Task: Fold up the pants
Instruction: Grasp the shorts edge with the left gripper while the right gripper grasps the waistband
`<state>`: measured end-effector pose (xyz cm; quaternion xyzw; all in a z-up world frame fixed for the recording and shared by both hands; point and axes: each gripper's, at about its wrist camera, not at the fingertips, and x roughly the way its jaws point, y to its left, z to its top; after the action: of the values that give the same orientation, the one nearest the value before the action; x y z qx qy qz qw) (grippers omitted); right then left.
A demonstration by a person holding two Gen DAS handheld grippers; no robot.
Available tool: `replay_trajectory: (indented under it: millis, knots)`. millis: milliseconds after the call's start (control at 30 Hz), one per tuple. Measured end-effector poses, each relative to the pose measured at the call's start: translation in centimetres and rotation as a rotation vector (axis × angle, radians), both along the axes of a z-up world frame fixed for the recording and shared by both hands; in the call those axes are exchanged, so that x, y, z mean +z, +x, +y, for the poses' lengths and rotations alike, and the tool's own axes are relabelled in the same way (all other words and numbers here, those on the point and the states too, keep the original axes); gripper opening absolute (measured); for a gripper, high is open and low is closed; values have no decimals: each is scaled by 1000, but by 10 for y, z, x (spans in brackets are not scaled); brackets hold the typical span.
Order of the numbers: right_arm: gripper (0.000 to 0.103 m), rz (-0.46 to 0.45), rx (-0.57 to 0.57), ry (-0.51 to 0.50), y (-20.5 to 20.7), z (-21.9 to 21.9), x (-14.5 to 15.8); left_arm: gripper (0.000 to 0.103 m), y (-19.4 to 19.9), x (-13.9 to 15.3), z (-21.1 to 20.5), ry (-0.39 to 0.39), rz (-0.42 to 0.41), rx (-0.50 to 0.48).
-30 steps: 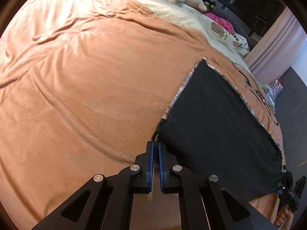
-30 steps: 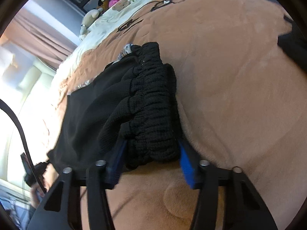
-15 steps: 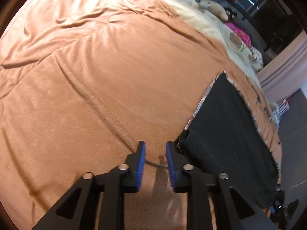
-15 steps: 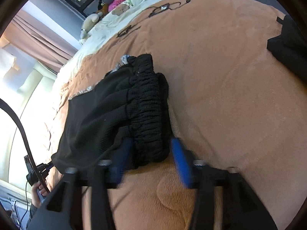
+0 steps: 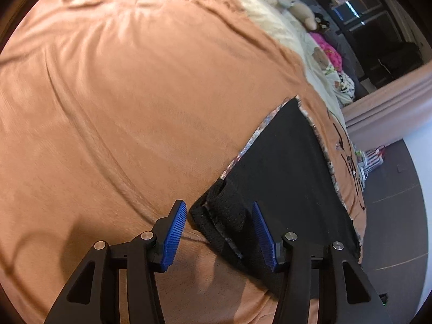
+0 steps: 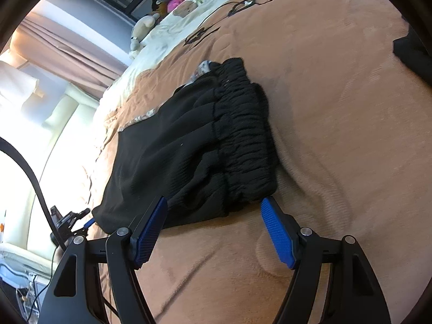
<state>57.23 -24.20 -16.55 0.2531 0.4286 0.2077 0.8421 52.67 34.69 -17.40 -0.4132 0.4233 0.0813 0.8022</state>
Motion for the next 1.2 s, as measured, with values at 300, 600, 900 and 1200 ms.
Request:
replay_trajectory:
  millis: [300,600,900,1200]
  knots:
    - [71,37,-15,82,15,-3,-17,53,-1,-12,-2,-77,5,32]
    - [71,9,-85,110,33,8,-31,11,-2,-13,-12,35,-21,10]
    - [27,-11,-145,134,34,9,-31,8,-8,14,-16,91,-90,22]
    - [23,-48,-110,103,23,25,-5,8,-35,45,-16,94,-124,39]
